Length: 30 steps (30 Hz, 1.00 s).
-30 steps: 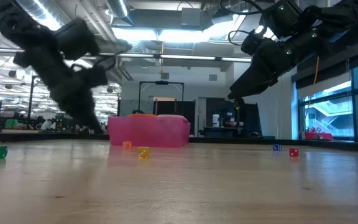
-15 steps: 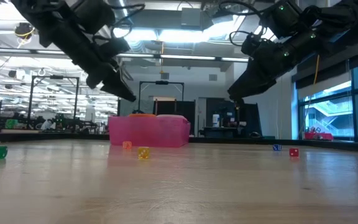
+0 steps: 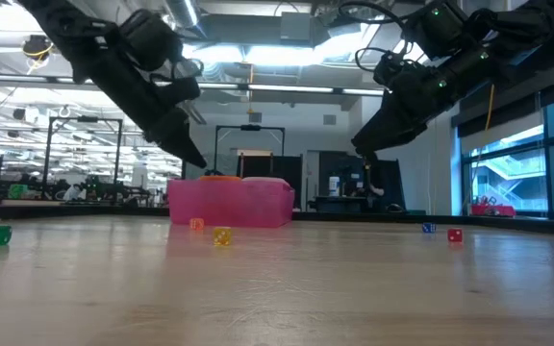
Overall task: Pick & Place Dice
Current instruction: Put the small light green dice into the bin, then put the top small blue dice into the bin
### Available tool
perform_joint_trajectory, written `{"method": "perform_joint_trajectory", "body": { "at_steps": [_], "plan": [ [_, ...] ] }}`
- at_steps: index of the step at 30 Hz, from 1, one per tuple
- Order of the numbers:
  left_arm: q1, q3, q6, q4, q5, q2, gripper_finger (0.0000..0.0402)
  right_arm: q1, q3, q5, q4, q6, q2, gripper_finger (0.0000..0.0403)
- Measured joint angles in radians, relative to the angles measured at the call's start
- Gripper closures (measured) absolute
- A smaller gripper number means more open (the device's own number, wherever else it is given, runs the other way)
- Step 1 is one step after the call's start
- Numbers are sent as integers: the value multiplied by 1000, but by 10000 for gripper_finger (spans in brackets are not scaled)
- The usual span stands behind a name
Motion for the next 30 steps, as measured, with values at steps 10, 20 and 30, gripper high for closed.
{"method": "perform_joint_trajectory", "body": {
  "at_steps": [10,20,30],
  "plan": [
    [47,0,31,63,108,148,331,0,0,0,0,0,0,3],
    [83,45,26,50,108,189,313,0,0,0,0,0,0,3],
    [86,50,-8,35,163,166,265,0,0,0,0,0,0,3]
  ]
}}
